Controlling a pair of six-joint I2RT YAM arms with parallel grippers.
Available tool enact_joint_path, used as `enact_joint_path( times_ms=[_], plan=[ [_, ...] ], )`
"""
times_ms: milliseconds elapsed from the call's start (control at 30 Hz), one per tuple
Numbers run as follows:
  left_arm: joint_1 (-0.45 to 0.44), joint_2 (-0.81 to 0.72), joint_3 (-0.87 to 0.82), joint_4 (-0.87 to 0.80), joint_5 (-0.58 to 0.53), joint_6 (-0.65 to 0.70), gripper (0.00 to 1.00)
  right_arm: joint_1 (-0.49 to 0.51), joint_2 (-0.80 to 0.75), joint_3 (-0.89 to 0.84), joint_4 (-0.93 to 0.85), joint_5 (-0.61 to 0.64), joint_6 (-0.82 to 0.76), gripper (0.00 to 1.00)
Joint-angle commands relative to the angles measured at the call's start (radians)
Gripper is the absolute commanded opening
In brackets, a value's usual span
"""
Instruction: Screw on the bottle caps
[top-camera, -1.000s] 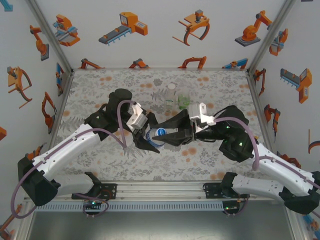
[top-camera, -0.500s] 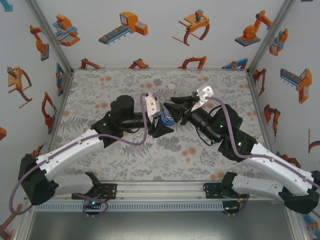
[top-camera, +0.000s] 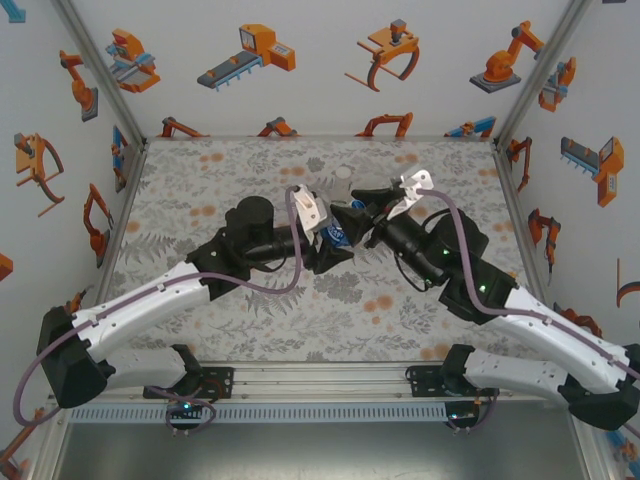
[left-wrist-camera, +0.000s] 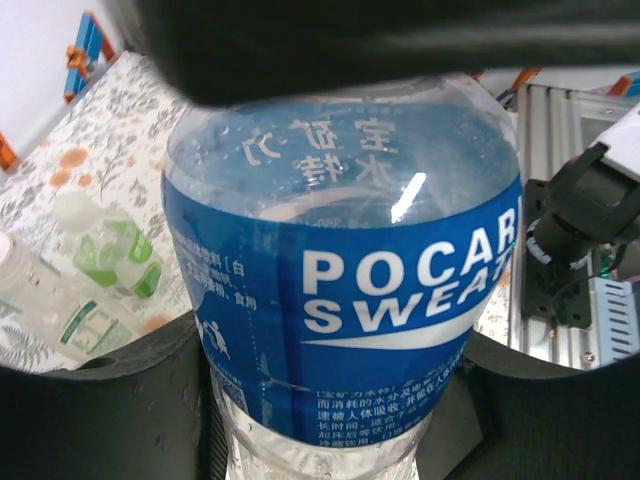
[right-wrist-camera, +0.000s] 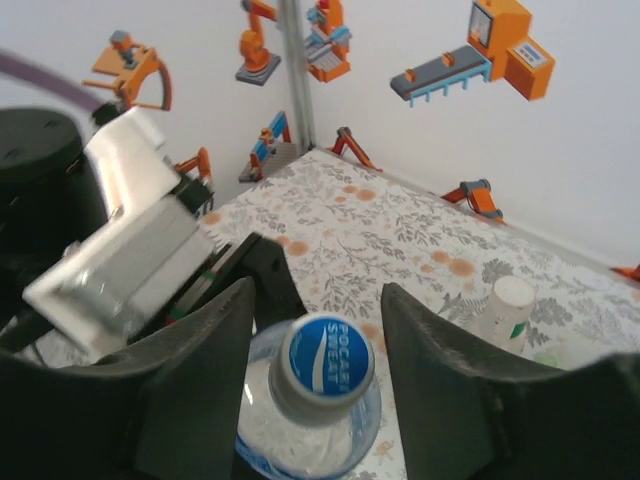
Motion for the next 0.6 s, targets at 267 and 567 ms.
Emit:
enact_joint_path(
  times_ms=[267, 567],
  plan=[
    [0.027, 0.015, 0.074, 0.002, 0.66, 0.0, 0.0, -0.013, -0.126, 0.04, -0.022, -0.453, -0.036, 0.54],
    [0.023, 0.019, 0.08, 0.026, 0.814, -0.01, 0.0, -0.013, -0.084, 0.066, 0.001, -0.674, 0.012, 0.5]
  ],
)
